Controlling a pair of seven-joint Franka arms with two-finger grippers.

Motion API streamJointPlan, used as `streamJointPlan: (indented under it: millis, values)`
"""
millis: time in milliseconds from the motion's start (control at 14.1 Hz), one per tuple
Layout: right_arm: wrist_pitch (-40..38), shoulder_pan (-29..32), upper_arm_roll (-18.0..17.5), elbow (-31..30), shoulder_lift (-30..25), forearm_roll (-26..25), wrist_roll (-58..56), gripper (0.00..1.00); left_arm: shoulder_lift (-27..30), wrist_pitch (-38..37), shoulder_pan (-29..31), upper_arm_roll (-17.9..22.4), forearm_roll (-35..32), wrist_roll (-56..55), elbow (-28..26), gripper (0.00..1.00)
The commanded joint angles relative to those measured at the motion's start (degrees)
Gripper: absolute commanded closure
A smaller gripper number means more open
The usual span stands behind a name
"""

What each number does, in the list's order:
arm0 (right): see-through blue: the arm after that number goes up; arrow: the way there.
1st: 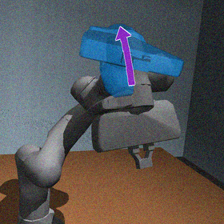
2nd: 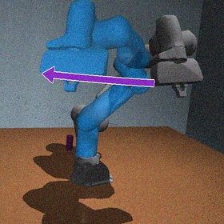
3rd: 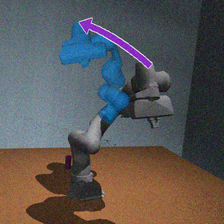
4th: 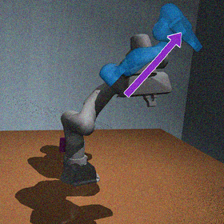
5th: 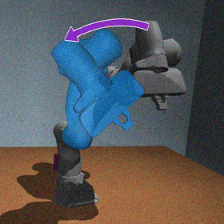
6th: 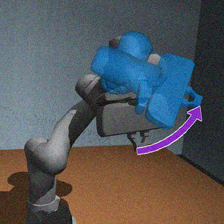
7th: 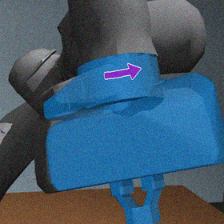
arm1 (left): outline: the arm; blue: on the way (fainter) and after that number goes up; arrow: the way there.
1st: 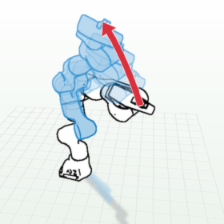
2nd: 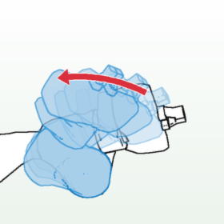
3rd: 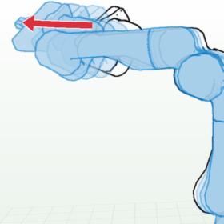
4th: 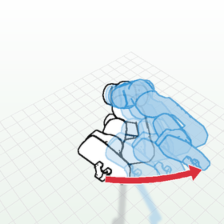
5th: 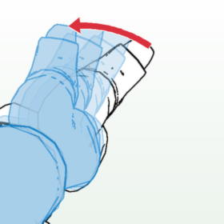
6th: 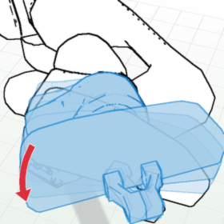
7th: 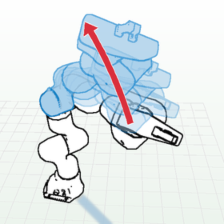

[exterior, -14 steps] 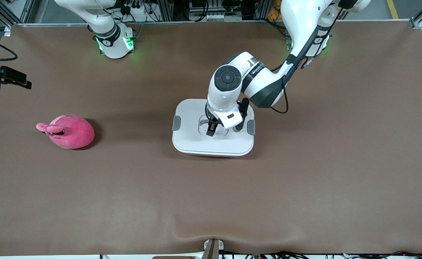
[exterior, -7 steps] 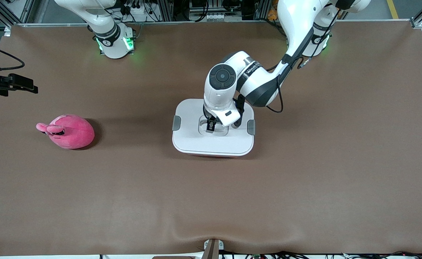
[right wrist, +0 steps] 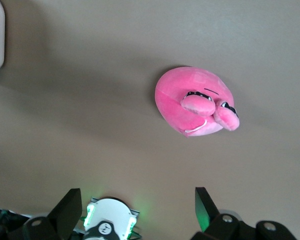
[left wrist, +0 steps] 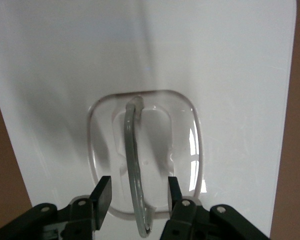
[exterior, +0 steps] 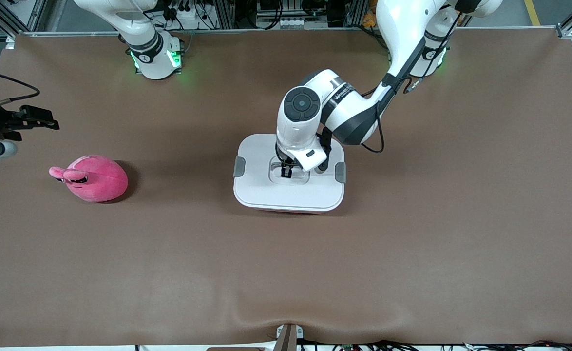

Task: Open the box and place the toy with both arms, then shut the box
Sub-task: 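Reach the right gripper to the pink plush toy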

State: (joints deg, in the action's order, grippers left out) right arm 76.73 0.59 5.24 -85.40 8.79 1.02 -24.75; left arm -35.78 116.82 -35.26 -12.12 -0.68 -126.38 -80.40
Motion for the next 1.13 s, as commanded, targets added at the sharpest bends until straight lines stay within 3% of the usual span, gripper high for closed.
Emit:
streamJointPlan:
  millis: [0,850,1062]
  values:
    - [0.79,0.99,-0.23,-0.55,1.4,-0.67,-5.12,0.0,-0.7,-0.8,-1.12,0.6,-1.08,-1.77,1.47,0.5]
    - [8.51,3.8,-0.23,-0.91,9.04,-2.43,-33.84,0.0,0.01,-3.0,-1.12,0.6,-1.43,-3.26,1.38,0.62]
    - [11.85,5.11,-0.32,-0.99,11.42,-2.43,-43.6,0.0,0.18,-3.0,-1.12,0.6,-1.52,-3.26,1.47,0.72]
